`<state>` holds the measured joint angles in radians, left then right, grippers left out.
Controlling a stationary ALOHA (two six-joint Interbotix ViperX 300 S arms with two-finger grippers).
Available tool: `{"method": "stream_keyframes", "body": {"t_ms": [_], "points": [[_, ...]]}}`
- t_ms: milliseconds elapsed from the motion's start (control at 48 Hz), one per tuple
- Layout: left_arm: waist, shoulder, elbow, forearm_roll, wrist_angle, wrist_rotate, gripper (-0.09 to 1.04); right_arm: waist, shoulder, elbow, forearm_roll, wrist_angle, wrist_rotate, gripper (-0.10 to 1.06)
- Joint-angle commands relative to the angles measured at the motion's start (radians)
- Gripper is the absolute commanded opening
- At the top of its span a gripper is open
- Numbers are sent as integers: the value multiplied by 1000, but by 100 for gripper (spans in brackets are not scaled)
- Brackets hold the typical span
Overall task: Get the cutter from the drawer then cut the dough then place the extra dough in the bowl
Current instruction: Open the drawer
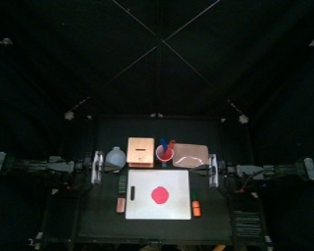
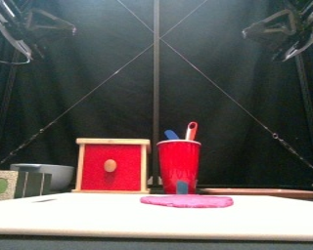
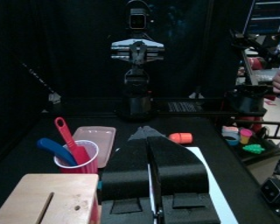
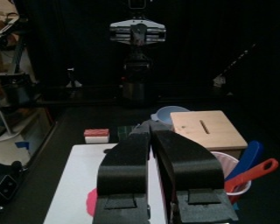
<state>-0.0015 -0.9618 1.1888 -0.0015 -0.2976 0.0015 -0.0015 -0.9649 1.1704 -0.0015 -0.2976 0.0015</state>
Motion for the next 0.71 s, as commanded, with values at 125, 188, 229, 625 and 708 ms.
{"method": "stream_keyframes", "body": {"t_ms": [125, 188, 229, 625, 708], "points": [[-2, 26, -17, -2, 25, -3, 0, -2, 54, -25, -12, 2, 5, 3], [0, 26, -18, -3, 25, -5, 0, -3, 74, -38, -17, 2, 5, 3], [0, 28, -17, -5, 21, -6, 0, -5, 89, -54, -20, 2, 3, 3], [-58, 190, 17, -387, -147, -71, 0, -133, 485, -341, -21, -5, 11, 3], [-100, 245, 20, -466, -195, -74, 0, -163, 586, -407, -21, 0, 11, 3]]}}
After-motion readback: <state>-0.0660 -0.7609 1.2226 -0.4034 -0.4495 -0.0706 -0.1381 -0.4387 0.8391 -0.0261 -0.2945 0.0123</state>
